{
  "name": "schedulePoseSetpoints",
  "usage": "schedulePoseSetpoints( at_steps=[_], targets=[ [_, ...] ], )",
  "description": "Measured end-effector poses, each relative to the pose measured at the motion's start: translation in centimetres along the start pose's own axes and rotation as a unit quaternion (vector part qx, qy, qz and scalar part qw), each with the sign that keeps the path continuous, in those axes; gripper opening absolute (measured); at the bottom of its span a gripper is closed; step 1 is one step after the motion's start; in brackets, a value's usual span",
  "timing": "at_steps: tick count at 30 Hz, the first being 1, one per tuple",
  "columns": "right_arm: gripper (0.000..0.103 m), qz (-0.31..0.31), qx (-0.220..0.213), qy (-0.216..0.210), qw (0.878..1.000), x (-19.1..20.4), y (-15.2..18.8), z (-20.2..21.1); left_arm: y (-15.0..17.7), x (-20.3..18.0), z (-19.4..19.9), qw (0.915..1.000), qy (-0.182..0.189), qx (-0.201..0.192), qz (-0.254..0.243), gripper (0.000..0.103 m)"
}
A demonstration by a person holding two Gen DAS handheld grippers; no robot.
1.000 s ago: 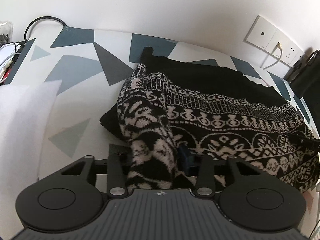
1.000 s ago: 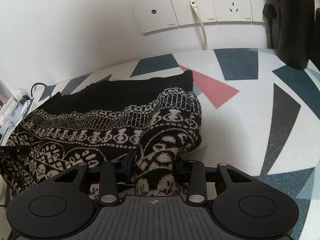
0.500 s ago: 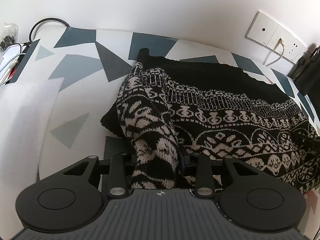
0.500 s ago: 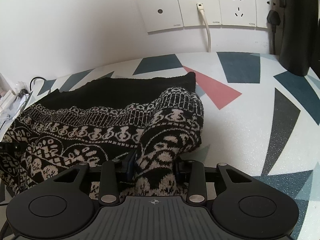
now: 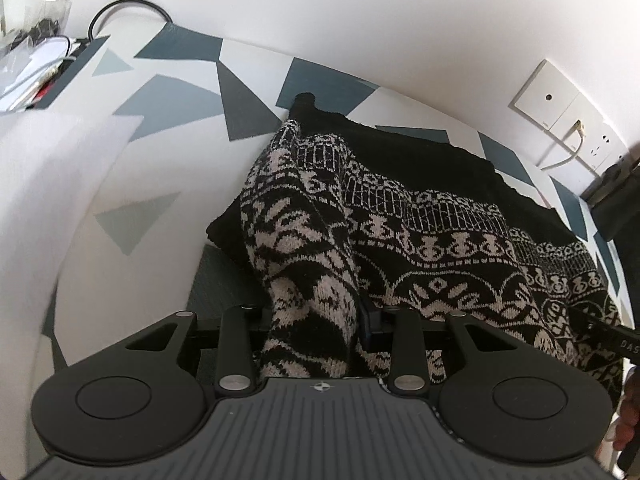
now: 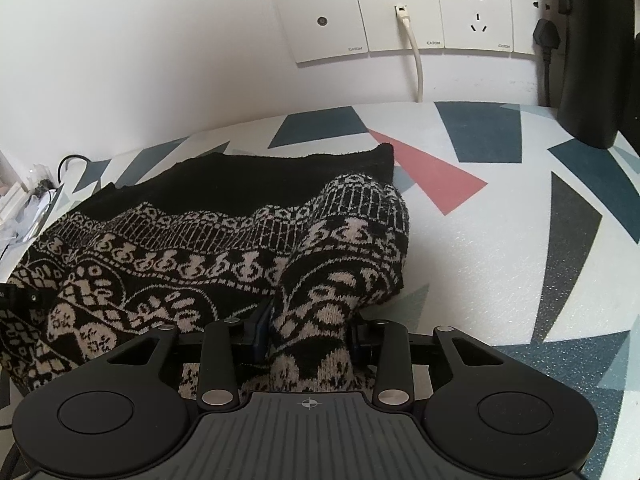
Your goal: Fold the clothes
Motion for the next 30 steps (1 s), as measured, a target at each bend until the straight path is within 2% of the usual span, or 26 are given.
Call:
schedulePoseSetpoints(
  at_steps=[5, 20, 30],
  targets=[
    [0.033, 0.002, 0.000, -0.002, 1.000, -0.1, 0.0, 0.0, 0.1, -0.3, 0.0, 1.0000, -0.002, -0.002, -0.004, 0.035],
    [0.033, 0.062, 0.011, -0.015, 0.998, 2.5, -0.1, -1.2, -0.8, -2.3, -0.9, 0.9973, 0.010, 0.006, -0.073, 0.035],
    [0.033, 0.078, 0.013, -0.018, 0.997, 4.5, 0.3, -1.6, -0.4, -3.4, -1.1, 0.9983, 0.003, 0.006, -0.057, 0.035]
  ],
)
Point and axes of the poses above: each gripper's, at about its wrist camera, not at the fingertips, and z roughly against the way its jaws point, x to its left, y to its underside, the point moved 1 cm from there along -z, roughly the way its jaws point, and after that the axes turned 6 degrees about -z, right-handed, at the moved point
